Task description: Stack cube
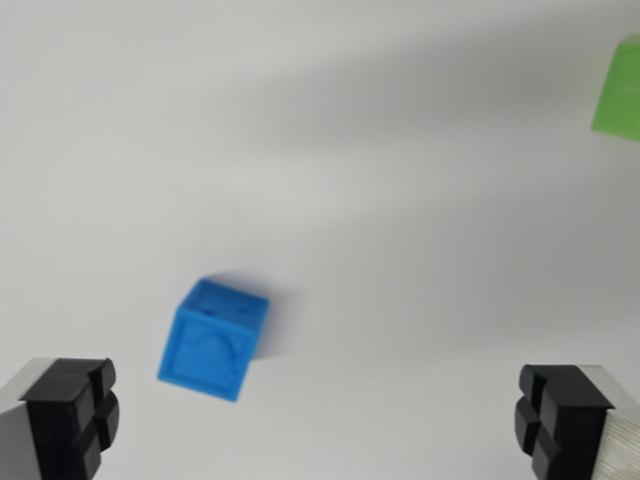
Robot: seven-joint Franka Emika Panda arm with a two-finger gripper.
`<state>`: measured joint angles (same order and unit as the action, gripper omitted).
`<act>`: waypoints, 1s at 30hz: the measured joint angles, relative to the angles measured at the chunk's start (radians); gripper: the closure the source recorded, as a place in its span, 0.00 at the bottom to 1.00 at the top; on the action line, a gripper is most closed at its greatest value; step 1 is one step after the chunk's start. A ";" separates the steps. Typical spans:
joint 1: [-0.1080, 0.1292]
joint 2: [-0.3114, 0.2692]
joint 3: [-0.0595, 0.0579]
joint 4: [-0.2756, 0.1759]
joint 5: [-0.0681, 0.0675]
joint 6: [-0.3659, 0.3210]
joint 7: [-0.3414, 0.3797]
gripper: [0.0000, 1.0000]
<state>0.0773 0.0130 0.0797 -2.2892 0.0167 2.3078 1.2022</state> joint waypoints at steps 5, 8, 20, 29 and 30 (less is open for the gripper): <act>0.017 -0.001 0.010 -0.038 -0.002 0.036 0.059 0.00; 0.027 -0.001 0.016 -0.059 -0.003 0.058 0.094 0.00; 0.072 0.011 0.044 -0.137 -0.010 0.145 0.246 0.00; 0.108 0.034 0.063 -0.183 -0.021 0.211 0.367 0.00; 0.113 0.038 0.065 -0.188 -0.022 0.220 0.382 0.00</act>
<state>0.1902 0.0506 0.1448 -2.4775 -0.0054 2.5275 1.5845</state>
